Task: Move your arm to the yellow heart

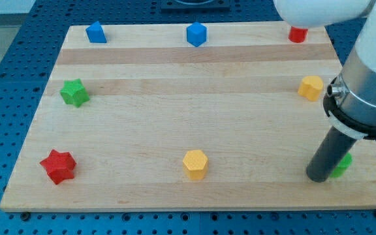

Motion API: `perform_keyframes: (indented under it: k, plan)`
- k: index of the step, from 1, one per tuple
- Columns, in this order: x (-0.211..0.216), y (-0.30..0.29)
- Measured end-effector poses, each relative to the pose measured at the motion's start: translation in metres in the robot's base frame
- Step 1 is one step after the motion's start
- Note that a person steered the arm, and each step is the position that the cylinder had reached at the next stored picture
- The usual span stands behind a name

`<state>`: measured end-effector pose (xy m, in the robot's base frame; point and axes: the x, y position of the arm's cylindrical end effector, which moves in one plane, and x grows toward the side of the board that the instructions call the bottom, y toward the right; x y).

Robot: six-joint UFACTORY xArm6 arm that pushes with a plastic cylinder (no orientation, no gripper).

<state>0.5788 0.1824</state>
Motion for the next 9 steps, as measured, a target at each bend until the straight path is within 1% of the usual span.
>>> perform_keyframes:
  k: [1,2,3,4,5,6,7,8,9]
  plan:
    - [0.0,0.0]
    - [-0.004,-0.015]
    - [-0.019,-0.024]
    - [-0.058,-0.024]
    - [-0.095,-0.009]
    - [-0.116,0.046]
    - [-0.147,0.082]
    - [-0.19,0.093]
    - [-0.216,0.07]
